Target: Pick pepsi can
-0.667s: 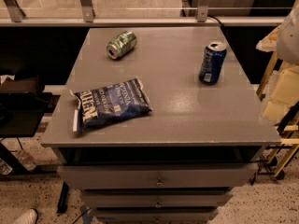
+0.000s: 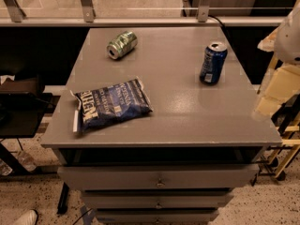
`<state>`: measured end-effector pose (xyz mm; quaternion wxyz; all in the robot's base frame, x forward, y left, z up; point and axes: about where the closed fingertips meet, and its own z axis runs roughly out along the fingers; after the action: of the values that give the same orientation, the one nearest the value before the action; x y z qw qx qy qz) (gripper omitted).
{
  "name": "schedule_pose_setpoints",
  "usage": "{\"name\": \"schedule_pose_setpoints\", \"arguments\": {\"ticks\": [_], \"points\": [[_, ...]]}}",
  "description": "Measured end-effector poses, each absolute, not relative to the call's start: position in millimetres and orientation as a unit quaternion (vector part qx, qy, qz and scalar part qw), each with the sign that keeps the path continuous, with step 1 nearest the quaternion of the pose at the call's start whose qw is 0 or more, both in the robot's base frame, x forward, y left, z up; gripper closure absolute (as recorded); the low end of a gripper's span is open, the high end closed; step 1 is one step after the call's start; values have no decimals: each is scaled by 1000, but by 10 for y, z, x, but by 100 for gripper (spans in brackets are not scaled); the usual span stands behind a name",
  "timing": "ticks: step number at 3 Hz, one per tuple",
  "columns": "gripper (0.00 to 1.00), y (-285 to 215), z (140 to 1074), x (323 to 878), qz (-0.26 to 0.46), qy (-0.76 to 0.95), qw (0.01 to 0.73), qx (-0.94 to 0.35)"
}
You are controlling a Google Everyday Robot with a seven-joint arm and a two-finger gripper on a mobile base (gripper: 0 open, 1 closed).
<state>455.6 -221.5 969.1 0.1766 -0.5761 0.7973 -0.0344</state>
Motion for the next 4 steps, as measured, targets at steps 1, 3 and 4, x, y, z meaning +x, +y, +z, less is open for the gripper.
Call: {"name": "schedule_pose_setpoints", "arguments": {"ticks": [1,3,4], "points": [[0,-2308,9452,4946,-24,827,199,-525],[0,-2365,9199,5687,-11,857,259,-445],[0,-2389,9183,6009,-5,861,294,-416]]}}
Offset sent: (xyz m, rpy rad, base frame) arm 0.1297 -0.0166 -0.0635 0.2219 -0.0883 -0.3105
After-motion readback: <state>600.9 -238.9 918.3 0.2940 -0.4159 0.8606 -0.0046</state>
